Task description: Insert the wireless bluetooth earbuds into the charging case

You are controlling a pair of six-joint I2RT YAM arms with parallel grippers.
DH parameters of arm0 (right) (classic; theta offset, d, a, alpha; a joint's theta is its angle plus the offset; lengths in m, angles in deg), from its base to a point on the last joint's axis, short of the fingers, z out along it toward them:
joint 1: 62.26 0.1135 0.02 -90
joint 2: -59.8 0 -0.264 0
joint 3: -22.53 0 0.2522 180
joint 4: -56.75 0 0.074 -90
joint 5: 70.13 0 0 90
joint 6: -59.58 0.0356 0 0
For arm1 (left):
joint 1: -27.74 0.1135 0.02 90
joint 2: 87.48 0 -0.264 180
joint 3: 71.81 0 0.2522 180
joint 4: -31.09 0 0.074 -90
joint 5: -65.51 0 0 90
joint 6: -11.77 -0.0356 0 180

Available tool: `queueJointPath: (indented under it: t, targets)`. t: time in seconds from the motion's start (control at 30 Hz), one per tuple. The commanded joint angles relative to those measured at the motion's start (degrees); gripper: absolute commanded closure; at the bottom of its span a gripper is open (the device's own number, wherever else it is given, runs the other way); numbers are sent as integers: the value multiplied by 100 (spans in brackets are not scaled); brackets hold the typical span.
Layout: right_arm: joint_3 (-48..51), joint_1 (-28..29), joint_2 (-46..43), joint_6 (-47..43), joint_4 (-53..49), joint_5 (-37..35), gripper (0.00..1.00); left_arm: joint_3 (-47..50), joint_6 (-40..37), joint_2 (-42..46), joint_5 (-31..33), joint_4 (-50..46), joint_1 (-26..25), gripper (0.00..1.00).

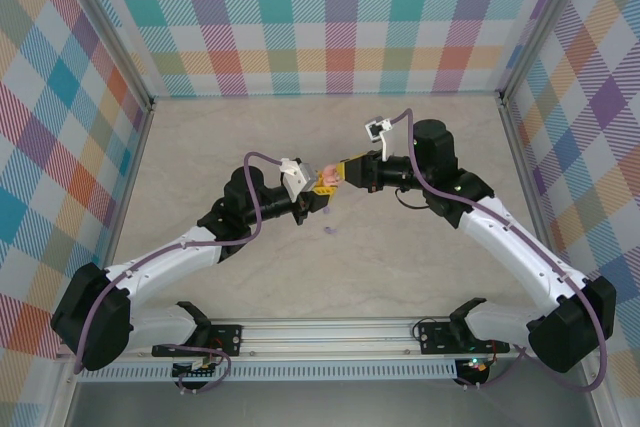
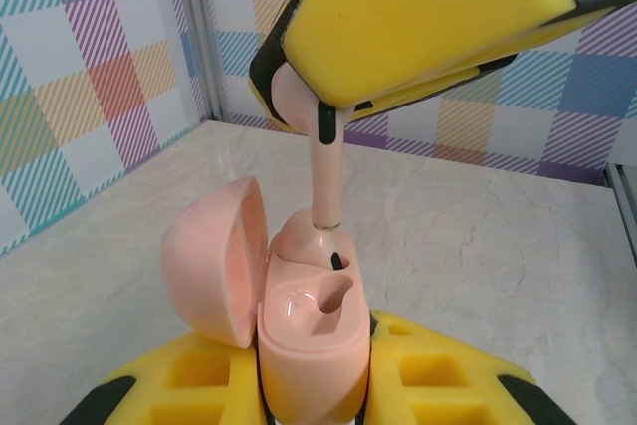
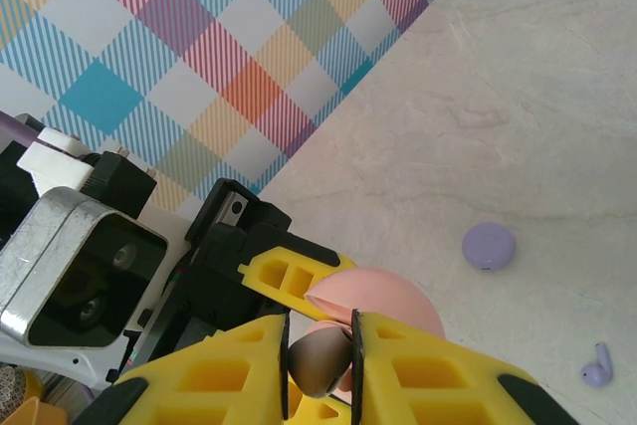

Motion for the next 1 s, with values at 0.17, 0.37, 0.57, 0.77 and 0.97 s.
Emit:
queueJointPath:
  t: [0.17, 0.37, 0.57, 0.77, 0.97]
  targets:
    - [-171, 64, 117, -102, 23, 209, 76, -94, 46, 18, -101, 152, -78, 89]
    - [-175, 81, 150, -127, 10, 184, 76, -86, 56, 43, -118, 149, -85, 89]
    - [-183, 82, 178, -161, -45, 104, 76, -69, 51, 85, -89, 141, -79, 89]
    - [-200, 90, 202, -187, -86, 101, 76, -71, 46, 96, -68, 123, -85, 89]
    - [-201, 95, 222, -223, -162, 42, 76, -60, 46, 106, -49, 118, -85, 89]
